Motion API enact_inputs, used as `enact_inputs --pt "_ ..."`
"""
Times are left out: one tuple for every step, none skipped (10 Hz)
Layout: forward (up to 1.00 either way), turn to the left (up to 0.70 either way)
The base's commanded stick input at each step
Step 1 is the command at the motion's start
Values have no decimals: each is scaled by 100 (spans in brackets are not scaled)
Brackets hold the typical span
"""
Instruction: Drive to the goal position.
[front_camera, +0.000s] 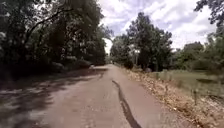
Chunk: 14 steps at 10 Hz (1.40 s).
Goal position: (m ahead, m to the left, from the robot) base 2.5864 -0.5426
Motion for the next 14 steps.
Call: enact_inputs --pt "70 0" --pt "70 0" --pt "70 0" --pt "70 0" --pt "70 0" --pt "70 0" --pt "70 0" --pt "70 0" --pt "70 0" --pt "70 0" --pt "70 0" --pt "70 0" --pt "70 0" --pt "70 0"
